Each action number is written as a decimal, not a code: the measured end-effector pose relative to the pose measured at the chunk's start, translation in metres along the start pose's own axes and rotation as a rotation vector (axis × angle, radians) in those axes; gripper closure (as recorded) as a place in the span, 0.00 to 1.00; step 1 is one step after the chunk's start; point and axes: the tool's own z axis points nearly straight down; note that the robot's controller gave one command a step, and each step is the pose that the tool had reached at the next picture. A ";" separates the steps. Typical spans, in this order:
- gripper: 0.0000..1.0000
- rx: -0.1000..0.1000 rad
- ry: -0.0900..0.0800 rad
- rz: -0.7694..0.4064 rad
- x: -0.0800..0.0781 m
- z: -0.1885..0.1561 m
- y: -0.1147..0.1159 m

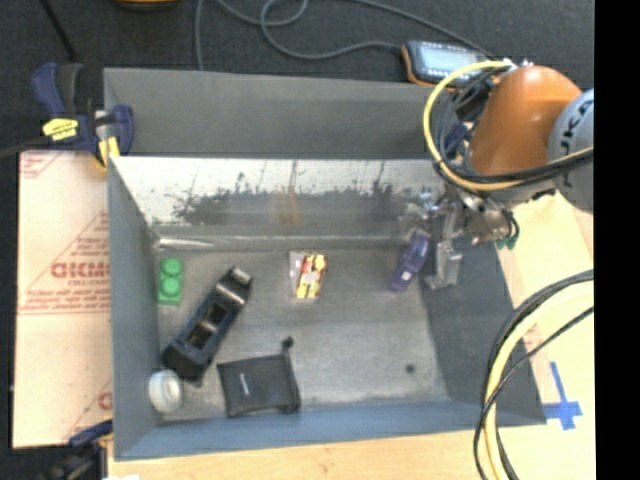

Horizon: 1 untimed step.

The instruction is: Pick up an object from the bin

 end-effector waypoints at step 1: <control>1.00 -0.005 0.004 -0.142 -0.009 0.021 0.014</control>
Offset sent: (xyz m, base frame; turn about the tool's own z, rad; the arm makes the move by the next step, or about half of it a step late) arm 0.0000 0.0000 0.0000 0.0000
